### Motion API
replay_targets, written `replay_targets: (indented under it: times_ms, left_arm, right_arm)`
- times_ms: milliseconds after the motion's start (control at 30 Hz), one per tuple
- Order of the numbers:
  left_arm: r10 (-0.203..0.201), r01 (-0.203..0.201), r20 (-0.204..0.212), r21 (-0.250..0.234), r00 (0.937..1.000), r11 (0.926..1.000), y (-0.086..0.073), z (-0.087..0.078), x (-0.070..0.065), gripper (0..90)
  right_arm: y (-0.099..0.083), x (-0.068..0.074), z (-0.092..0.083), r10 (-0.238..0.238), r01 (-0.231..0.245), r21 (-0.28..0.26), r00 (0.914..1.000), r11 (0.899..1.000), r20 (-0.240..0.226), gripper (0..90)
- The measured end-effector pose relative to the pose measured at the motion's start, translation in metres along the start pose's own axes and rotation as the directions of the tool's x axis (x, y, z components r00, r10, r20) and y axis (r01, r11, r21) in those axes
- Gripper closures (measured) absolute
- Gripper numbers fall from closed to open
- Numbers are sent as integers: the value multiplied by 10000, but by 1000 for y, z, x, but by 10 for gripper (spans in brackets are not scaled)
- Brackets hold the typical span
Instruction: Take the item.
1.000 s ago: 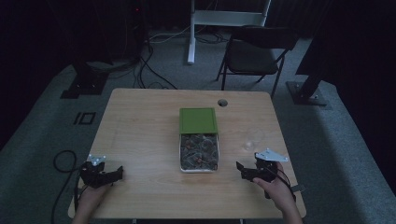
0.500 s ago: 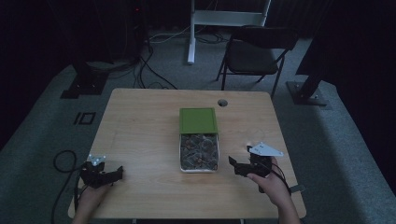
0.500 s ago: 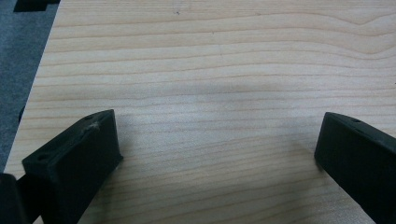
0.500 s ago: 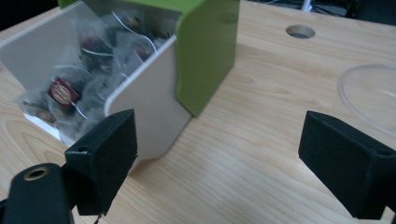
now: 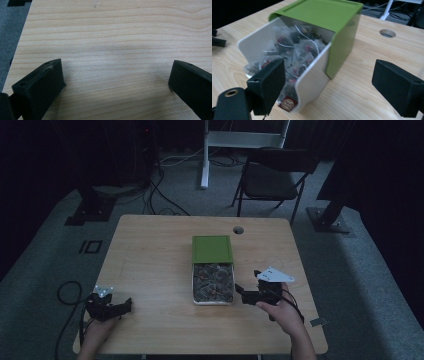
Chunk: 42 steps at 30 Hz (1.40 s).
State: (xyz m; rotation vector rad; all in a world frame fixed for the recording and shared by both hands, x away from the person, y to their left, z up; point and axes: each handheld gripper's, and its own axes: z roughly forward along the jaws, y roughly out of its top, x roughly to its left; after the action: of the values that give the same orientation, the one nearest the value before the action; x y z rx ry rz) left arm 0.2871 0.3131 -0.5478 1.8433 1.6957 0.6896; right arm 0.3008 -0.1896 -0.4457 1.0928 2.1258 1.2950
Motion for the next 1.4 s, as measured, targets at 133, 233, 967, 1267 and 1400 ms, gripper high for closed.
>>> replay_targets:
  times_ms: [133,233,967,1267,1400]
  left_arm:
    - [0,0,1,0,10000,10000,0,0,0,5]
    - [-1,1,0,0,10000,10000,0,0,0,5]
    - [-1,1,1,0,10000,10000,0,0,0,5]
    - [-1,1,1,1,10000,10000,0,0,0,5]
    - [-3,3,2,0,10000,10000,0,0,0,5]
  right_arm:
    - [7,8,5,-153,151,-70,9997,9999,-196,117]
    - [10,12,8,-177,172,-137,9991,9998,-378,118]
    - [17,42,30,-804,809,-5,9904,9967,-1126,138]
    - [17,56,42,-974,1006,148,9845,9948,-1458,146]
    - [15,62,48,-1014,1070,263,9815,9939,-1623,146]
